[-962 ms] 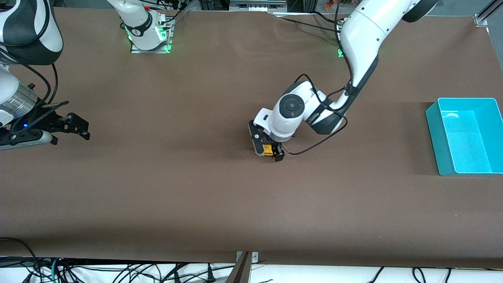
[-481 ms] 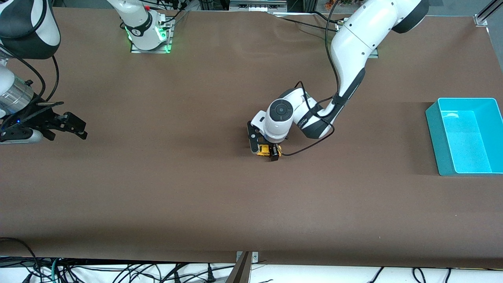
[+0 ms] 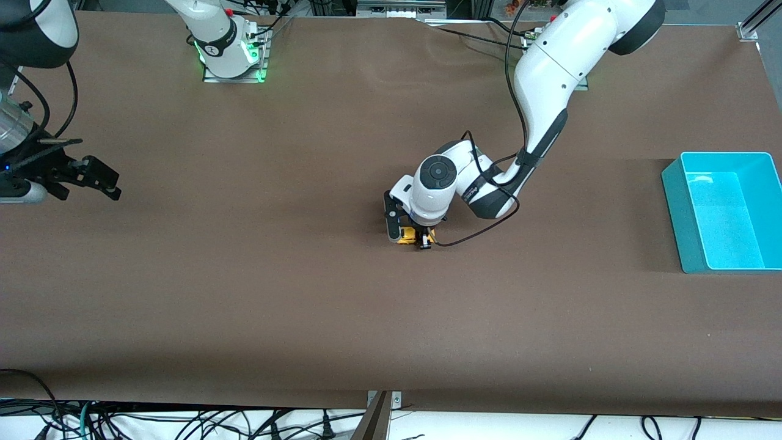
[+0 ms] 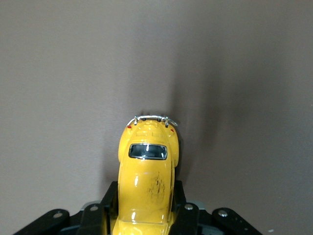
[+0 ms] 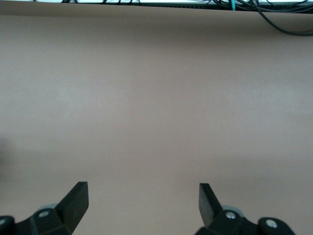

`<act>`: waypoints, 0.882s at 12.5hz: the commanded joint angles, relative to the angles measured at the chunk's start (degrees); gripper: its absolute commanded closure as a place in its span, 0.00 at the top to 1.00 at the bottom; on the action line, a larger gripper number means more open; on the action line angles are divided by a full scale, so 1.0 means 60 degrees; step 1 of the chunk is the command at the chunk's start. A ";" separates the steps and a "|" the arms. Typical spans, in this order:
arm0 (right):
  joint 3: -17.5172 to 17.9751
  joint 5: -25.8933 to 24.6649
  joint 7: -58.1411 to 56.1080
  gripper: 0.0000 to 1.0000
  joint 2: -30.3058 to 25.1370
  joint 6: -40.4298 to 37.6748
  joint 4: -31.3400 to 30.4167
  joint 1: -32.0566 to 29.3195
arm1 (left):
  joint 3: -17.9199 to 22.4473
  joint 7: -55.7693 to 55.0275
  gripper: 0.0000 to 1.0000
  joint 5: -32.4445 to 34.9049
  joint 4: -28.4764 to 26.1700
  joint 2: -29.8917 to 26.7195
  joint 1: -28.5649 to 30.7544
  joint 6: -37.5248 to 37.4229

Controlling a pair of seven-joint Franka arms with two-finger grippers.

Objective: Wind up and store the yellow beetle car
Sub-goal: 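Carry the car with the left gripper over the blue bin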

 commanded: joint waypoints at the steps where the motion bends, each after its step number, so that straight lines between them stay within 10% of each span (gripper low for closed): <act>1: -0.0143 0.0051 0.0162 1.00 -0.0528 -0.0105 -0.0501 0.0384 | -0.0032 0.0170 0.10 0.0226 0.0291 -0.0091 0.0085 -0.0043; 4: -0.0143 0.0051 0.0309 1.00 -0.0762 -0.0032 -0.0853 0.0502 | -0.0294 0.0330 0.10 0.0138 0.0218 -0.0954 0.0800 -0.1005; 8: -0.0143 0.0036 0.0177 1.00 -0.0235 -0.0163 -0.0356 0.0516 | -0.2547 0.0958 0.10 0.0137 0.0247 -0.1308 0.4237 -0.3100; 11: -0.0143 0.0036 0.0221 1.00 -0.0220 -0.0178 -0.0355 0.0516 | -0.2786 0.2712 0.10 0.0138 0.0248 -0.1732 0.5999 -0.4172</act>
